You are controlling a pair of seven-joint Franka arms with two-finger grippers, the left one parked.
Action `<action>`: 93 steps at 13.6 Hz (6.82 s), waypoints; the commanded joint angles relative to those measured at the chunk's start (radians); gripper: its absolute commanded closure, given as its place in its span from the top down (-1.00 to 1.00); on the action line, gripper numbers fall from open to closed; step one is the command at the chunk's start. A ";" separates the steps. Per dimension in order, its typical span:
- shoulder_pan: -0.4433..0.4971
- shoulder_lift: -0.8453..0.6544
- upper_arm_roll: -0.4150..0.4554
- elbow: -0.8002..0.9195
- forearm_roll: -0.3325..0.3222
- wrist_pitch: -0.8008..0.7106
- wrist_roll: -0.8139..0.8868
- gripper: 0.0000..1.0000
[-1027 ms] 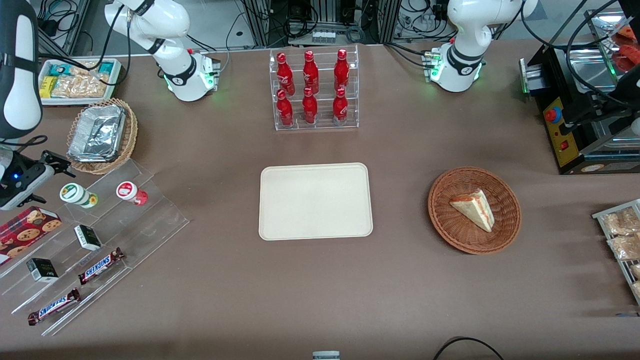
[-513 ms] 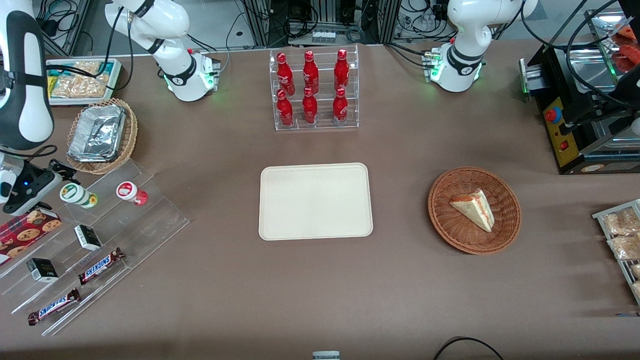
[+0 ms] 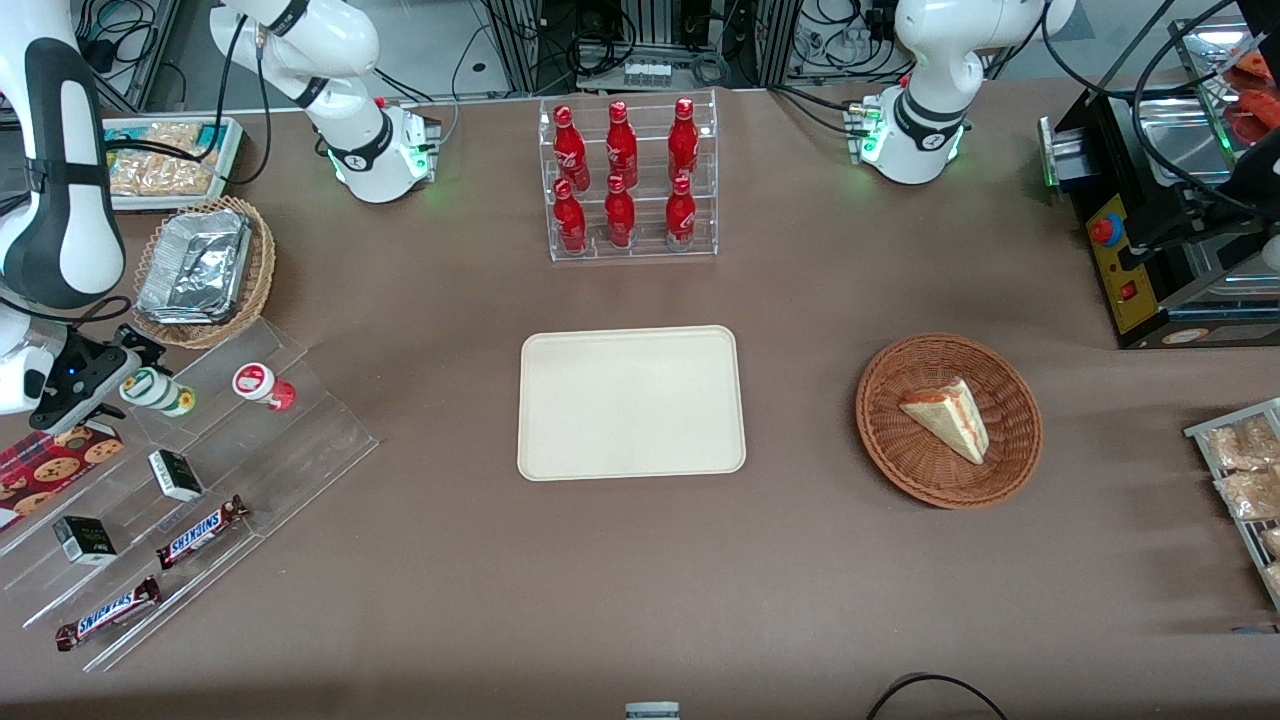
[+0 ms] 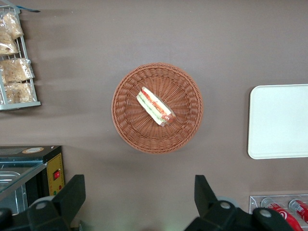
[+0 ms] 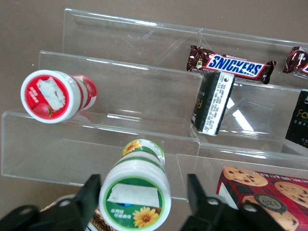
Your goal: Place green gum on tray
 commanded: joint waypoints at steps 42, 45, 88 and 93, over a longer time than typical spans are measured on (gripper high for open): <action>0.972 0.491 0.023 0.528 0.118 -0.018 1.755 -1.00; 0.996 0.525 0.023 0.528 0.124 0.025 1.796 -1.00; 0.990 0.474 0.012 0.517 0.102 -0.056 1.652 1.00; 0.907 0.398 0.013 0.517 0.109 -0.188 1.550 1.00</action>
